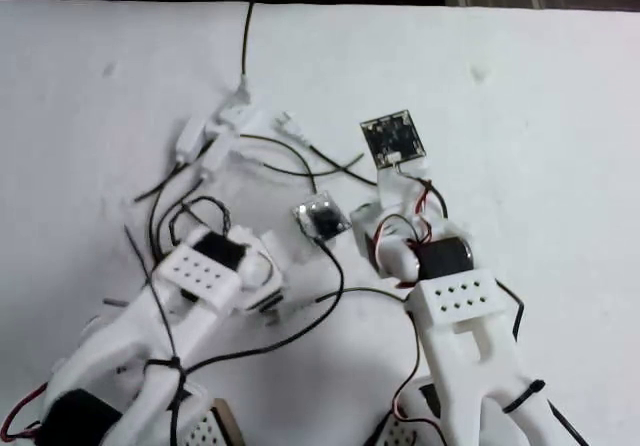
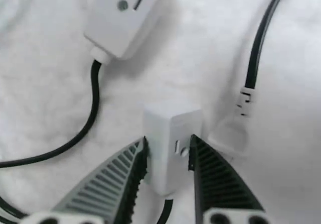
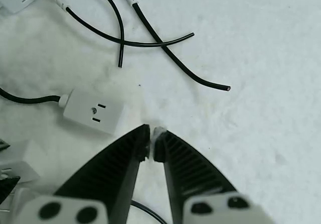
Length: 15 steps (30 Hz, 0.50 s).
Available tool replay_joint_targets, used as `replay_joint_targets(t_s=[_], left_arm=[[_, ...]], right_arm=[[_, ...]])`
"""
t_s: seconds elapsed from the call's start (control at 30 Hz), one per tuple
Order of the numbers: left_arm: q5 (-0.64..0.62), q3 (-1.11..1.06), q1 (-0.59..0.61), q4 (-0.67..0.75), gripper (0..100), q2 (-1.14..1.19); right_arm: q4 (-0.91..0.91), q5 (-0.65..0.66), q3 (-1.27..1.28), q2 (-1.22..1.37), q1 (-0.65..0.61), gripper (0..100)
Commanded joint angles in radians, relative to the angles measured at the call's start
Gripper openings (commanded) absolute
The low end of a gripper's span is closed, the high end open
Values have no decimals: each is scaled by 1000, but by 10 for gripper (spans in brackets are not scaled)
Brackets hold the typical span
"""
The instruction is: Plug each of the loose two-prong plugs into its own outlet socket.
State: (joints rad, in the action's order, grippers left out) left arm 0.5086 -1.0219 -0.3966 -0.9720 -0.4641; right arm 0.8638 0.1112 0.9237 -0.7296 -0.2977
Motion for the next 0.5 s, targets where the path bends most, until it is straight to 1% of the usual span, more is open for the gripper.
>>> replay_joint_targets(t_s=[0.0,0.2,0.33,0.47], left_arm=[[-12,-17,-28,-40,146,-81],[-21,-104,-93,-83,144,-237],[-48,-160,-110,-84,87,-298],[-46,-180,-107,-86,37,-306]], right_arm=[[-15,11,-6,-4,2,22],[-15,11,-6,-5,2,22],[-15,11,-6,-8,2,22],[-13,11,-6,-8,2,22]])
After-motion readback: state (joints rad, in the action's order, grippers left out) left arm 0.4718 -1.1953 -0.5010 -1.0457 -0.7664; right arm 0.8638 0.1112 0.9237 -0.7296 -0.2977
